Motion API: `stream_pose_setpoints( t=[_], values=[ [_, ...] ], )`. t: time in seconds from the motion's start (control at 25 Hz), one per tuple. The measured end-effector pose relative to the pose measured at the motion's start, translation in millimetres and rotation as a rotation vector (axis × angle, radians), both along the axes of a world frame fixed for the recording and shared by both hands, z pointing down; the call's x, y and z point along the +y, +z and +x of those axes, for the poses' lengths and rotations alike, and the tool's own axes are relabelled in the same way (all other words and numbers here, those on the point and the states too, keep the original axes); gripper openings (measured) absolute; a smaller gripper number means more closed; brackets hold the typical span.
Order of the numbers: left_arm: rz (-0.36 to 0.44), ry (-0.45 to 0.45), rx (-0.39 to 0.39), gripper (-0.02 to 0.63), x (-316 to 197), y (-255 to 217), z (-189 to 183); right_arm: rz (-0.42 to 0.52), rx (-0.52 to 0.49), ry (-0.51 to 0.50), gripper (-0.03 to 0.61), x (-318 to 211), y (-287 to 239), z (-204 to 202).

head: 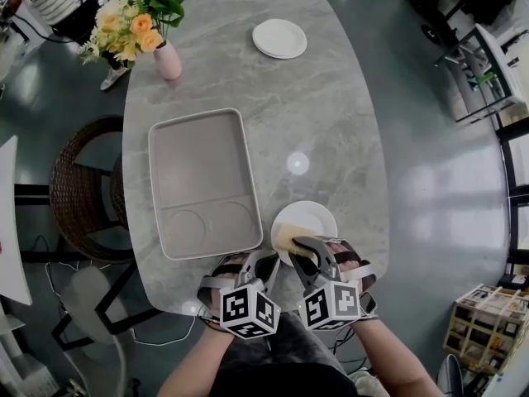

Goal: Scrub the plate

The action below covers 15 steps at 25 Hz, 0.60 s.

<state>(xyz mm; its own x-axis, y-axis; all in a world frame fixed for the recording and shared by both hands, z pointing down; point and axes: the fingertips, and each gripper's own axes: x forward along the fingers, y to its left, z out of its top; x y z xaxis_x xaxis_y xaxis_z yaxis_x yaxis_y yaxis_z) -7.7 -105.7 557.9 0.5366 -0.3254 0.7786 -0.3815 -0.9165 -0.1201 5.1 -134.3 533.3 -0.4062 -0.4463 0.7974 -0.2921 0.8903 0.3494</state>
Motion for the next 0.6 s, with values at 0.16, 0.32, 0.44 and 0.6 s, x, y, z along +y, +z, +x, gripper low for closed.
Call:
stream_pose_setpoints(
  t=[0.16, 0.32, 0.44, 0.6],
  values=[
    [-0.004, 0.005, 0.002, 0.012, 0, 1, 0, 0.07, 0.055, 0.006, 0.08, -30, -1, 12],
    [-0.005, 0.011, 0.003, 0.012, 1, 0, 1, 0.115, 0.111, 0.042, 0.08, -49, -3, 34],
    [-0.004, 0.012, 0.005, 0.012, 0, 0, 1, 0.115, 0.133, 0.088, 0.08, -51, -1, 50],
    [-0.007, 0.013, 0.009, 0.012, -1, 1, 0, 0.09, 0.139, 0.137, 0.08, -39, 3, 63]
  ],
)
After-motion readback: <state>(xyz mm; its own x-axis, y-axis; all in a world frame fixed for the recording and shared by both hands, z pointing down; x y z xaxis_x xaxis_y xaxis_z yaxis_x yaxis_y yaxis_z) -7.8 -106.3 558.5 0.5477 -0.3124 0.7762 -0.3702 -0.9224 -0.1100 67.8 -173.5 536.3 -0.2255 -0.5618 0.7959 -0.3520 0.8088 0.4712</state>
